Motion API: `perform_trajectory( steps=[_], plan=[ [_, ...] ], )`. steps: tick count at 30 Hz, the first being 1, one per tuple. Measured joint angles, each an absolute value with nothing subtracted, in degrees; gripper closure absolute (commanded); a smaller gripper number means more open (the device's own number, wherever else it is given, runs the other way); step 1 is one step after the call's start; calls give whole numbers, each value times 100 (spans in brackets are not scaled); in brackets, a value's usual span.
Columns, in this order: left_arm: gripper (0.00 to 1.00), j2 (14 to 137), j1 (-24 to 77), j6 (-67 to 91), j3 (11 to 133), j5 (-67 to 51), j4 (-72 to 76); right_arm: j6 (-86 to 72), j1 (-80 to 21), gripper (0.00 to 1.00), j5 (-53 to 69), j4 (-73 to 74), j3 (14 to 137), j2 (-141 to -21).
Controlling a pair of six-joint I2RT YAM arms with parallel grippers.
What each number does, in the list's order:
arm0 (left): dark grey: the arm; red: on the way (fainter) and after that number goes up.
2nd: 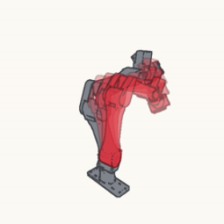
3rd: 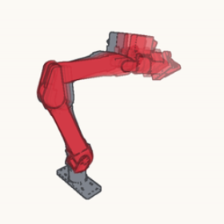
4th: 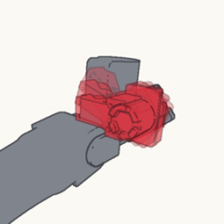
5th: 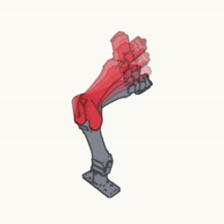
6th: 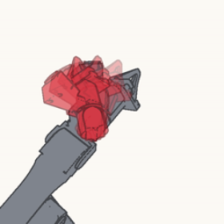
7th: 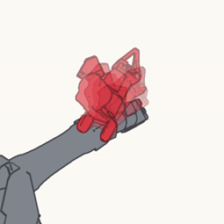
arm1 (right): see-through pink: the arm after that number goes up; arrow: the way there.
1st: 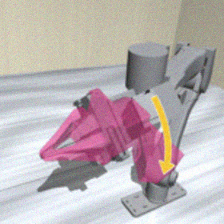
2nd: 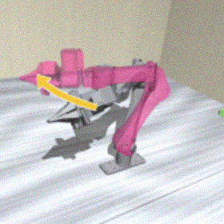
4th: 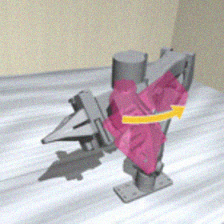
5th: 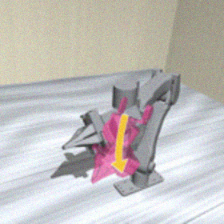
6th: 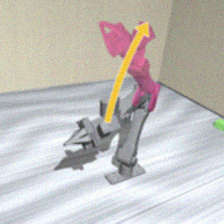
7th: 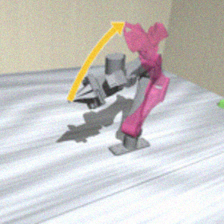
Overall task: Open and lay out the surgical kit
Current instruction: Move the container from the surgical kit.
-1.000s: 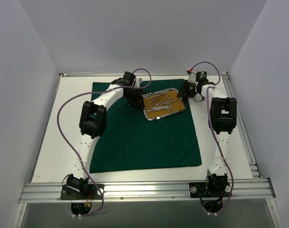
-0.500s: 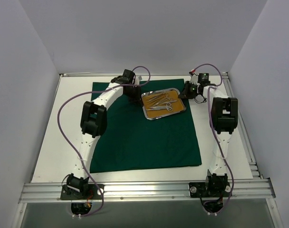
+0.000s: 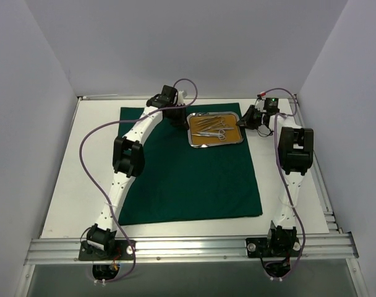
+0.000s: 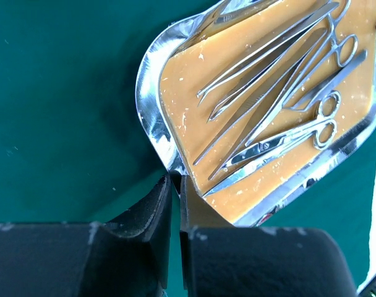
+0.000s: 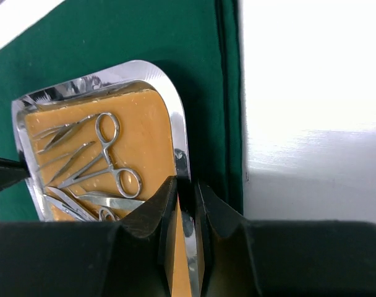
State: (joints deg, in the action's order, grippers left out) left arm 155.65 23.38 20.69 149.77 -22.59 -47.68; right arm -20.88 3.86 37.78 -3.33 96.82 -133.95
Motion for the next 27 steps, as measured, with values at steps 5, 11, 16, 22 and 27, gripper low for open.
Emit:
perform_trajectory(
  steps=[5, 11, 16, 22, 27],
  plan=[
    [95, 15729, 2314, 2018, 15246, -2084, -4670, -2600, 395, 100, 3747, -738, 9524, -13393],
    [90, 15843, 2276, 1968, 15447, -1898, -4431, -3133, 388, 100, 3682, -1485, 9109, -13360],
    [86, 15898, 2276, 1907, 15480, -1815, -4278, -3365, 366, 100, 3518, -1911, 8737, -13209],
    [83, 15948, 2270, 1857, 15487, -1796, -4224, -3430, 360, 100, 3448, -1933, 8722, -13200],
    [81, 15948, 2272, 1789, 15487, -1798, -4224, -3422, 353, 97, 3428, -1916, 8733, -13198]
  ],
)
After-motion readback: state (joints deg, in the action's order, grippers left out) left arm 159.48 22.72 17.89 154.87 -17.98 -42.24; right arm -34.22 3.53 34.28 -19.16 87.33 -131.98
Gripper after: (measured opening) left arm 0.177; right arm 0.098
